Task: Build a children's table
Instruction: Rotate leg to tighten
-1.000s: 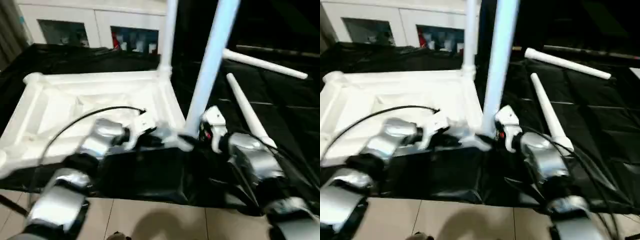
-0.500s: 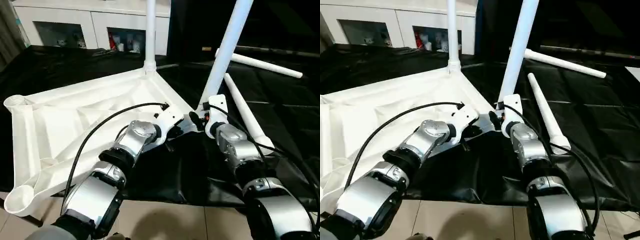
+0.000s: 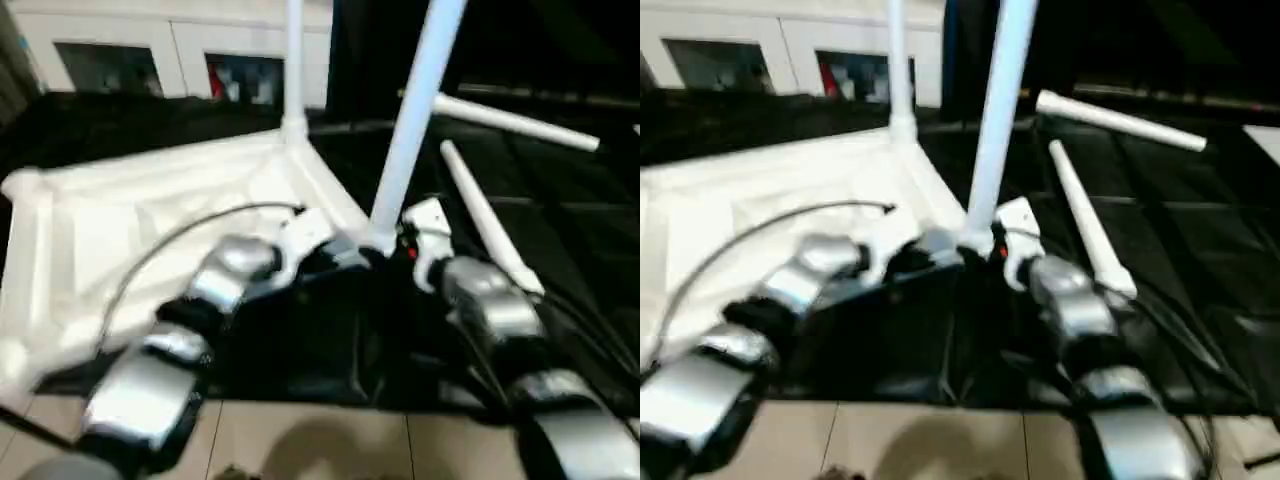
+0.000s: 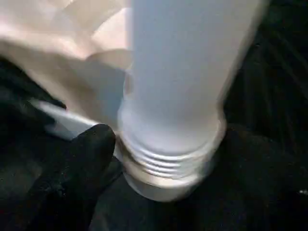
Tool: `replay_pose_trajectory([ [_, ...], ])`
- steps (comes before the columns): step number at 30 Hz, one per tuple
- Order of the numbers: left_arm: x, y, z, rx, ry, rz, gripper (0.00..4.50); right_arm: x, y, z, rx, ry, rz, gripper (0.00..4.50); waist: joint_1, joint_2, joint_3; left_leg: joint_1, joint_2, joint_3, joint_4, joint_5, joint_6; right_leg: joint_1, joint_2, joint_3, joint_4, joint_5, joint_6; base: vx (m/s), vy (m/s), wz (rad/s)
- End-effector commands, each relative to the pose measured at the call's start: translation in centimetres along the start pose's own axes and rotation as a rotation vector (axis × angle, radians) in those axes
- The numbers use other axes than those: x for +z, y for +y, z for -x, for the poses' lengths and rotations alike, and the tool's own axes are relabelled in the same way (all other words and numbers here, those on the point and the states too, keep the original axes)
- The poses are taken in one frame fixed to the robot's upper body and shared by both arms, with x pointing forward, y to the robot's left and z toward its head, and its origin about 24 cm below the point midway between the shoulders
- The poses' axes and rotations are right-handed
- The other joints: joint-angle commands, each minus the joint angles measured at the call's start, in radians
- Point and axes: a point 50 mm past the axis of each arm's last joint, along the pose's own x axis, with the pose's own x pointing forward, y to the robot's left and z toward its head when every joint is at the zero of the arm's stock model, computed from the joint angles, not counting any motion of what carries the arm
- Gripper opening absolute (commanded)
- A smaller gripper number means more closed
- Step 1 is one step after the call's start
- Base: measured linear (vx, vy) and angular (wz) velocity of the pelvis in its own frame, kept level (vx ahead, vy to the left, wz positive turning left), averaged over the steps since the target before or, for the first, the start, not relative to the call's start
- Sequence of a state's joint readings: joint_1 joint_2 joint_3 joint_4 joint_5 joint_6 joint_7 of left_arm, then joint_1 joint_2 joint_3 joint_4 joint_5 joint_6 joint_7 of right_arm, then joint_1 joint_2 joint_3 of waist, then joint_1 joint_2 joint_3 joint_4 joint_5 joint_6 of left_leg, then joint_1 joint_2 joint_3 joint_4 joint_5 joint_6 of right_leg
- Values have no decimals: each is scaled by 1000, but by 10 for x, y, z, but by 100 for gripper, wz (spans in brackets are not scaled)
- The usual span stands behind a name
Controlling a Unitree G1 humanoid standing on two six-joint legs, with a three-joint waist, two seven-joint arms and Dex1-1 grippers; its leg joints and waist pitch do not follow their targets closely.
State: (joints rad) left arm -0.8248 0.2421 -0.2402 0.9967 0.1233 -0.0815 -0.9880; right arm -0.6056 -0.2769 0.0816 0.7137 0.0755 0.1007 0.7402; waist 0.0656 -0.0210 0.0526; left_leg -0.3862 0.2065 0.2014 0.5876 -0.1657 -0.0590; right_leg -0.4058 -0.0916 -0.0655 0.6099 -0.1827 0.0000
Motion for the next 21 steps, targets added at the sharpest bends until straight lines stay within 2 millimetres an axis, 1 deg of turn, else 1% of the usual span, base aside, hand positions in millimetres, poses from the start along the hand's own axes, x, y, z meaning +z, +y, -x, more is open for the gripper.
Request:
replay_pose_trajectory([
  [1,6,-7,0,-123,-41,-36,0,4,3,8,98,9,68,388,9,-1,-71,23,30,-11,-62,-169,78,53,-49,38,-58,-51,-270,0,0,0],
  [2,6,-8,2,-143,-46,-30,0,4,3,10,115,17,74,388,11,2,-70,22,31,-10,-62,-171,76,53,-51,39,-56,-46,-276,0,0,0],
  [3,7,-9,4,-184,-57,-27,0,4,3,13,142,22,73,388,13,2,-70,24,32,-9,-62,-178,73,51,-51,39,-57,-51,-278,0,0,0],
  [4,7,-9,6,-203,-61,-25,0,4,4,15,165,23,69,388,17,0,-70,24,32,-9,-61,-184,72,53,-52,40,-56,-55,-279,0,0,0],
  [6,9,-8,8,-210,-72,-35,0,5,8,19,215,18,62,388,28,1,-69,29,35,-7,-62,-200,66,48,-54,41,-59,-75,-279,0,0,0],
  [8,9,-9,8,-215,-77,-32,0,4,10,19,236,21,62,388,30,1,-69,29,35,-8,-64,-204,59,48,-53,41,-60,-88,-276,0,0,0],
  [9,10,-9,8,-219,-79,-33,0,3,11,19,247,26,64,388,31,-2,-68,27,34,-8,-64,-212,52,48,-55,41,-61,-107,-271,0,0,0],
  [10,10,-9,8,-221,-80,-35,0,3,12,19,252,28,67,371,31,-3,-66,28,34,-9,-66,-223,41,46,-57,42,-65,-143,-259,0,0,0],
  [14,9,-10,7,-228,-82,-33,0,2,15,18,266,30,68,343,31,-3,-67,27,32,-11,-67,-219,32,47,-57,42,-66,-159,-247,0,0,0],
  [15,9,-12,7,-237,-82,-31,0,3,17,17,277,30,64,333,31,-3,-67,27,33,-11,-67,-216,31,47,-57,42,-66,-155,-246,0,0,0],
  [16,9,-12,7,-237,-82,-31,0,3,17,17,277,30,64,333,31,-3,-68,26,32,-11,-67,-209,33,47,-56,42,-64,-143,-246,0,0,0],
  [17,8,-12,8,-242,-81,-29,0,3,18,17,284,31,61,313,31,-3,-68,26,32,-11,-66,-201,36,47,-56,42,-63,-128,-249,0,0,0],
  [18,8,-12,8,-243,-81,-29,0,3,18,17,286,31,61,306,32,-3,-68,25,32,-11,-66,-197,38,48,-55,42,-62,-122,-249,0,0,0],
  [19,8,-12,8,-243,-79,-29,0,3,18,17,287,33,62,295,32,-3,-68,25,33,-11,-66,-194,41,48,-55,42,-61,-117,-251,0,0,0],
  [20,8,-12,8,-242,-79,-29,0,3,19,17,288,35,62,295,33,-6,-69,26,32,-10,-65,-194,43,48,-56,41,-61,-122,-251,0,0,0],
  [21,8,-12,8,-242,-79,-29,0,3,19,17,289,35,62,282,33,-5,-68,26,32,-10,-65,-195,43,47,-56,41,-62,-126,-250,0,0,0],
])
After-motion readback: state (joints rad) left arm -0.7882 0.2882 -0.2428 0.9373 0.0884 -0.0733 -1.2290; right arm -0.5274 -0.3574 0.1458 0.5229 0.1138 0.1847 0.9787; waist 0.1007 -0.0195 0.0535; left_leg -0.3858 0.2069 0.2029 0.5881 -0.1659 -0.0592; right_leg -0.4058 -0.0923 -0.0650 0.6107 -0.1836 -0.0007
